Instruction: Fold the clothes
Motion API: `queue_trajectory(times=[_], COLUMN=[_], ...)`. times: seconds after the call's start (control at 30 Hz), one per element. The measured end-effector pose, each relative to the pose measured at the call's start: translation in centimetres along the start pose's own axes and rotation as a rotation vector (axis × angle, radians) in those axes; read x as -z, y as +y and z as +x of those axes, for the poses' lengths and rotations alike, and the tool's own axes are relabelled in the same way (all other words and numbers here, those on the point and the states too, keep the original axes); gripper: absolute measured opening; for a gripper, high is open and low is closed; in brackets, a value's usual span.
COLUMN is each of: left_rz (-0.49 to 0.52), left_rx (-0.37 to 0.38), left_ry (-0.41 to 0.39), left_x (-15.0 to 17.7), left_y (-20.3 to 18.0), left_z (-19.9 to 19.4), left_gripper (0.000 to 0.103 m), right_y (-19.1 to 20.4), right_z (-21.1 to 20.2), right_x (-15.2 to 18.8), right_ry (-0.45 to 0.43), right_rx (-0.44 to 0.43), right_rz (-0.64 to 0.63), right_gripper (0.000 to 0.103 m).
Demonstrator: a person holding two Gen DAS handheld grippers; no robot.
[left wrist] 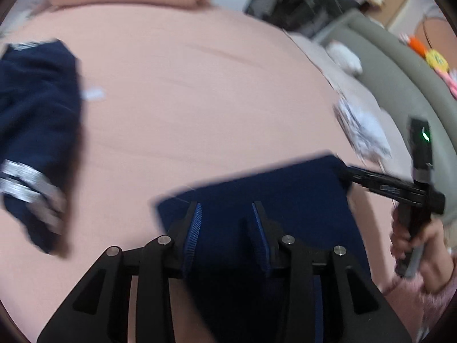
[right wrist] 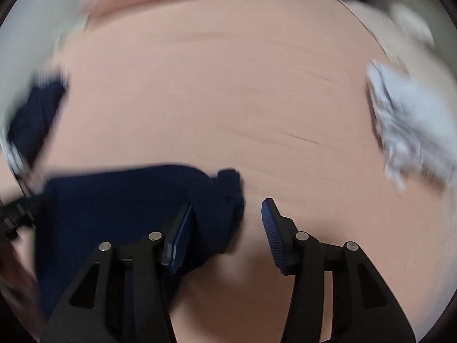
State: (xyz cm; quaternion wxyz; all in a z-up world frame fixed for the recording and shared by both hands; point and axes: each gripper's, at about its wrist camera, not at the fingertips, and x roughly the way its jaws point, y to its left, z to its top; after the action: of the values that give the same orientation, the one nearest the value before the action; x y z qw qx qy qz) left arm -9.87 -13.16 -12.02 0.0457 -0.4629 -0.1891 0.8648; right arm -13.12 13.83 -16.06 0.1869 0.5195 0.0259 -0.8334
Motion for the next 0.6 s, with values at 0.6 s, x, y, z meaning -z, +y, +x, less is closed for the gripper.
queue_trajectory(times=[0.6], left_rz=[0.033], left_rx=[-0.118], left_ry=[0.113], left_x=[-0.1], left_y=[-0.2], left_z=[2.6], left_gripper=[0.047], right_y=[7.9], right_z=[-0.9], right_x=[1.1], right_ry=[-0.047], right_rx=[0.093], right_rz=[-0.286], right_gripper=[0.051])
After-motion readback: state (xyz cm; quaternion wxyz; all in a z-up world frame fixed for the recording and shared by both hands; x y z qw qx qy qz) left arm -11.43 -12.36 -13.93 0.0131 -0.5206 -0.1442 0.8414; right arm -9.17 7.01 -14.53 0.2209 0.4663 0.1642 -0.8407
